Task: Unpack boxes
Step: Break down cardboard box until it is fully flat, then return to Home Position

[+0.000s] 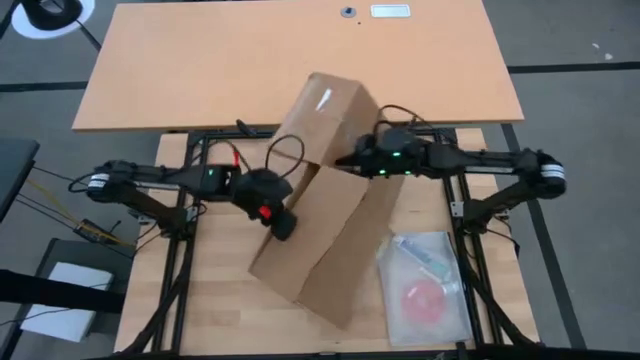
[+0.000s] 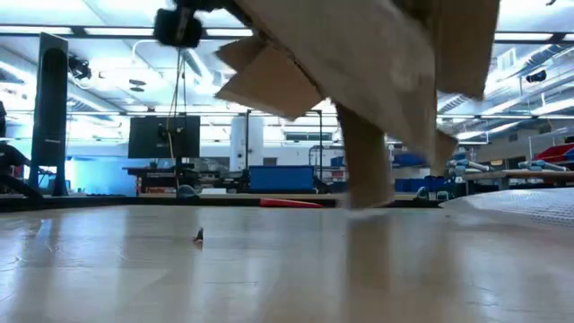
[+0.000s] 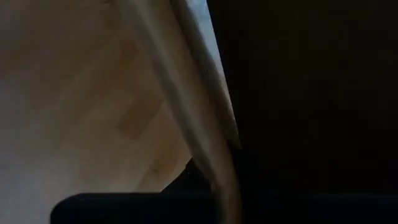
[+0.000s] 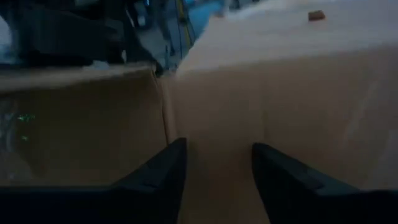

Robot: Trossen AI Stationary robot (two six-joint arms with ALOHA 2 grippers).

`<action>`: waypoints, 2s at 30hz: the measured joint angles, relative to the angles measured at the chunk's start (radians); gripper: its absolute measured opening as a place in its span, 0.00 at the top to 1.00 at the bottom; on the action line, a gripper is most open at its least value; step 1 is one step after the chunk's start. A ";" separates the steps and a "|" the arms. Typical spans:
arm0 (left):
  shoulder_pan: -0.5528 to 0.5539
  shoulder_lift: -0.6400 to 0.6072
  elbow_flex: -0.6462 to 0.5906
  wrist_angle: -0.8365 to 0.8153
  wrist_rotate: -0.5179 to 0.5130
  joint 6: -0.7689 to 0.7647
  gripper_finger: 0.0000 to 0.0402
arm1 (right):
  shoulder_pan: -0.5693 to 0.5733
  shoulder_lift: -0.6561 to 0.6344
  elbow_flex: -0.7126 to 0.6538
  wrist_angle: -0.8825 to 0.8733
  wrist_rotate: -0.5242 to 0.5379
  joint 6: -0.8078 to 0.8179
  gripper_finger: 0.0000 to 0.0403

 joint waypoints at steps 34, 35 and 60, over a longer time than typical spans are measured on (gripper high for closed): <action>-0.333 -0.478 -0.242 -0.250 -0.362 -0.255 0.60 | 0.096 0.614 0.059 0.090 -0.207 -0.061 0.57; -0.334 -0.475 -0.203 -0.222 -0.430 -0.179 0.60 | 0.100 0.622 0.061 0.109 -0.182 -0.079 0.57; 0.015 -0.626 -0.390 0.209 -0.336 0.727 0.97 | -0.002 -0.197 -0.094 -0.103 -0.141 -0.079 0.98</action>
